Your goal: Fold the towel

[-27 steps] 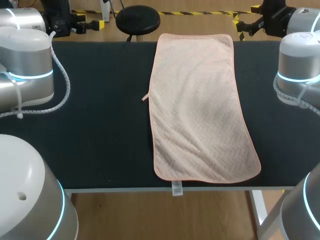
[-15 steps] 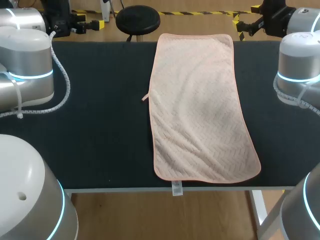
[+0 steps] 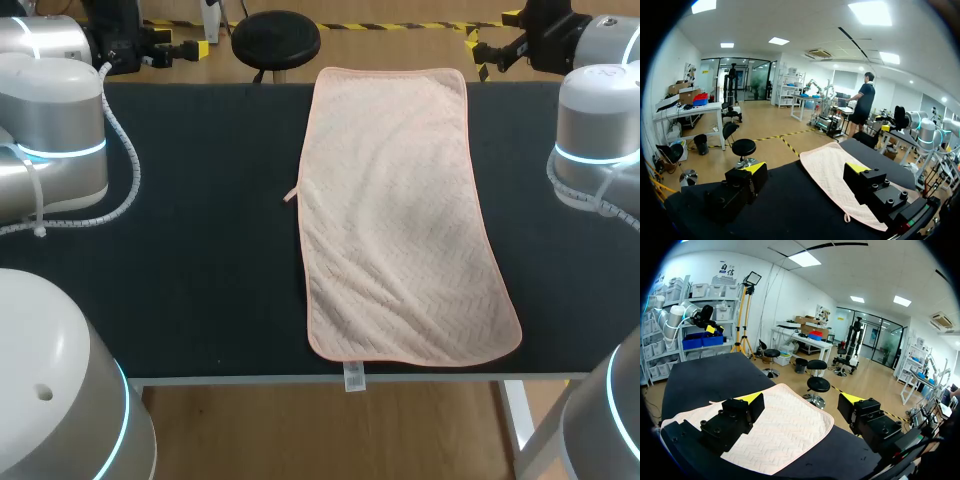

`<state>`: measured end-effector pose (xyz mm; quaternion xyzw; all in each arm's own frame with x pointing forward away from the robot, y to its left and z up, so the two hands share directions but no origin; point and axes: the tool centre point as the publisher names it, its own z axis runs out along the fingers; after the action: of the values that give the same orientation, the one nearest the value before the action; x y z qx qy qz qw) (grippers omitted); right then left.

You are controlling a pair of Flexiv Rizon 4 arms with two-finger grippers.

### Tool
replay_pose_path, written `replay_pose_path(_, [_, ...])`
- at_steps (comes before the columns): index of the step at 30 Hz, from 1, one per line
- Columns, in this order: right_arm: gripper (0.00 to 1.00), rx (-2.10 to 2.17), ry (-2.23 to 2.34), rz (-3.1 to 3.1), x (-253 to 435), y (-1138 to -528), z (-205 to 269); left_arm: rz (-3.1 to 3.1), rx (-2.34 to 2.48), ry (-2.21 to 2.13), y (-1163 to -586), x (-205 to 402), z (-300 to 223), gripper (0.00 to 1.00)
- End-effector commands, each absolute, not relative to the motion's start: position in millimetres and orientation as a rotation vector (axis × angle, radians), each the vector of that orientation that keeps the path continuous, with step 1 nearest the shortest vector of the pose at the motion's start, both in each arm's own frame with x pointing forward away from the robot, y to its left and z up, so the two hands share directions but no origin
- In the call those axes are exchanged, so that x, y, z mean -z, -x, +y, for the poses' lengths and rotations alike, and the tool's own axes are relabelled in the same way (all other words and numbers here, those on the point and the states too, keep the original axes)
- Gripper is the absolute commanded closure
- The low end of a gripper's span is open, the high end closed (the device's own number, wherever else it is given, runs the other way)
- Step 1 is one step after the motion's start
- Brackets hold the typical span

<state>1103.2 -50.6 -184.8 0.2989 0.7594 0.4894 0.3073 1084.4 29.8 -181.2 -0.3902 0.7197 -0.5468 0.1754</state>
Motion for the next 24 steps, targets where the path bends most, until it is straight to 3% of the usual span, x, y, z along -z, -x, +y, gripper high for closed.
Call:
replay_pose_path(1, [0.0,-1.295,-0.79,2.01,184.7,-1103.7,-51.0,2.035,1.549,1.106,-1084.1,181.8,29.4,0.0])
replay_pose_path(7, [0.0,-1.265,-0.713,2.08,186.2,-1099.7,-46.9,2.162,1.461,0.978,-1082.5,184.7,24.8,0.0])
replay_pose_path(18, [0.0,-0.794,-0.346,2.488,203.1,-1079.2,-51.2,2.702,0.994,0.363,-1051.7,205.6,6.5,0.0])
replay_pose_path(24, [0.0,-0.715,-0.335,2.525,207.6,-1075.5,-50.1,2.826,0.92,0.291,-1042.5,212.3,6.6,0.0])
